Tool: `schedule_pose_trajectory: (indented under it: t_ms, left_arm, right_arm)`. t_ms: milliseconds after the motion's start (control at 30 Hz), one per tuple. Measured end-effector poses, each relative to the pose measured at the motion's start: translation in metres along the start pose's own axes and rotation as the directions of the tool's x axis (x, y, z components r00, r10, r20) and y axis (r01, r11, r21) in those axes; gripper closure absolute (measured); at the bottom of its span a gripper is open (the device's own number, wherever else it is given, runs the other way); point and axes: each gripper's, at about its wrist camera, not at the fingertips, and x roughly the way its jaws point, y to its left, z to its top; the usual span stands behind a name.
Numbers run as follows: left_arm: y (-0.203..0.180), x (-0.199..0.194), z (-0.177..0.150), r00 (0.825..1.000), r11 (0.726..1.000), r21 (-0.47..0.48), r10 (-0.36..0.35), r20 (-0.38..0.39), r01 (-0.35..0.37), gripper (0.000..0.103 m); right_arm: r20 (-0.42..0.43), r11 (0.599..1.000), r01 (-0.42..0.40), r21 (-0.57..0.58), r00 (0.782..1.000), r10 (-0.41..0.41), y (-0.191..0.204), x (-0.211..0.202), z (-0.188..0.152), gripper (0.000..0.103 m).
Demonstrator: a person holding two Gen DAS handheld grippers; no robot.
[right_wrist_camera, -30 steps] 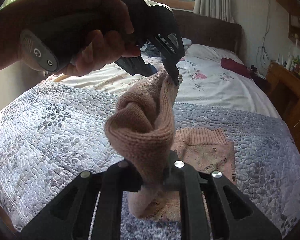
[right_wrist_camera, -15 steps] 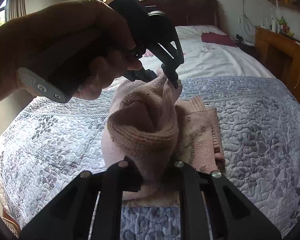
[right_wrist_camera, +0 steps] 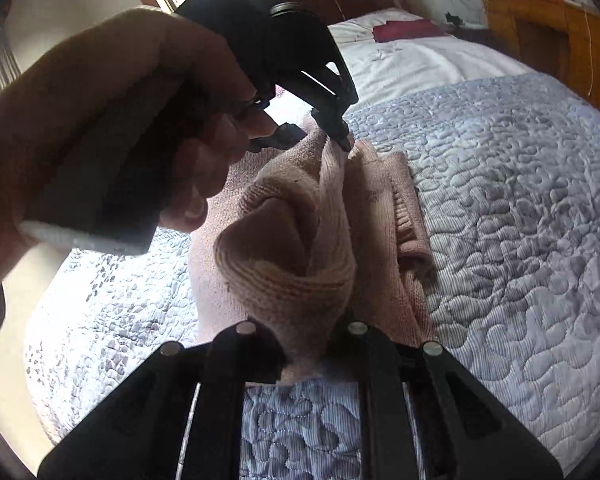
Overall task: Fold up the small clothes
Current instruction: 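Open both grippers and press the folded sweater flat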
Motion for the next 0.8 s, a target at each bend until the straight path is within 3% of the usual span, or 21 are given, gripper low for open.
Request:
schedule_pose_trajectory:
  t_ms: [33, 67, 100, 133, 167, 200, 267, 333, 367, 400, 500, 533, 667, 733, 800]
  left_arm:
    - [-0.001, 0.003, -0.002, 0.999, 0.999, -0.007, -0.033, 0.016, 0.033, 0.08]
    - [0.001, 0.005, -0.004, 0.993, 0.994, -0.023, -0.111, 0.032, 0.112, 0.076]
    - [0.005, 0.009, -0.008, 0.977, 0.977, -0.05, -0.207, 0.041, 0.209, 0.072]
    - [0.011, 0.013, -0.011, 0.952, 0.949, -0.08, -0.302, 0.047, 0.305, 0.06]
    - [0.017, 0.013, -0.015, 0.93, 0.925, -0.102, -0.362, 0.066, 0.367, 0.048]
    - [0.026, 0.009, -0.018, 0.912, 0.906, -0.115, -0.398, 0.099, 0.407, 0.045]
    - [0.05, -0.007, -0.026, 0.875, 0.869, -0.134, -0.452, 0.173, 0.476, 0.036]
    - [0.077, -0.028, -0.036, 0.831, 0.828, -0.137, -0.509, 0.226, 0.544, 0.034]
    - [0.091, -0.041, -0.042, 0.811, 0.813, -0.124, -0.528, 0.252, 0.568, 0.033]
    - [0.104, -0.053, -0.049, 0.796, 0.807, -0.104, -0.538, 0.279, 0.582, 0.031]
    - [0.135, -0.077, -0.072, 0.776, 0.804, -0.052, -0.551, 0.306, 0.592, 0.027]
    - [0.144, -0.078, -0.079, 0.778, 0.803, -0.054, -0.555, 0.295, 0.593, 0.027]
    - [0.17, -0.073, -0.104, 0.77, 0.786, -0.064, -0.58, 0.267, 0.615, 0.027]
    - [0.178, -0.067, -0.113, 0.761, 0.772, -0.078, -0.595, 0.258, 0.631, 0.027]
    - [0.183, -0.06, -0.116, 0.755, 0.761, -0.093, -0.609, 0.244, 0.643, 0.029]
  right_arm:
    - [-0.005, 1.0, -0.004, 0.019, 1.0, 0.005, -0.006, 0.002, 0.0, 0.091]
    - [-0.012, 0.999, -0.006, 0.036, 1.0, 0.007, -0.012, 0.004, -0.001, 0.092]
    - [-0.026, 0.998, -0.022, 0.062, 0.999, 0.023, -0.02, 0.008, -0.002, 0.092]
    - [-0.046, 0.993, -0.054, 0.103, 0.997, 0.059, -0.029, 0.011, -0.003, 0.091]
    - [-0.066, 0.984, -0.097, 0.152, 0.992, 0.108, -0.039, 0.015, -0.005, 0.091]
    - [-0.079, 0.967, -0.15, 0.204, 0.982, 0.169, -0.049, 0.018, -0.005, 0.088]
    - [-0.098, 0.93, -0.236, 0.283, 0.957, 0.273, -0.065, 0.02, -0.004, 0.08]
    - [-0.111, 0.902, -0.298, 0.312, 0.932, 0.346, -0.074, 0.018, 0.003, 0.056]
    - [-0.119, 0.89, -0.321, 0.325, 0.919, 0.375, -0.077, 0.018, 0.008, 0.037]
    - [-0.13, 0.877, -0.342, 0.338, 0.906, 0.404, -0.079, 0.019, 0.014, 0.028]
    - [-0.193, 0.828, -0.4, 0.392, 0.844, 0.5, -0.084, 0.035, 0.037, 0.023]
    - [-0.211, 0.824, -0.394, 0.407, 0.837, 0.505, -0.087, 0.043, 0.046, 0.022]
    - [-0.295, 0.834, -0.358, 0.421, 0.815, 0.499, -0.084, 0.077, 0.074, 0.021]
    - [-0.345, 0.832, -0.332, 0.445, 0.794, 0.501, -0.082, 0.096, 0.08, 0.029]
    - [-0.39, 0.853, -0.306, 0.423, 0.788, 0.476, -0.077, 0.107, 0.085, 0.068]
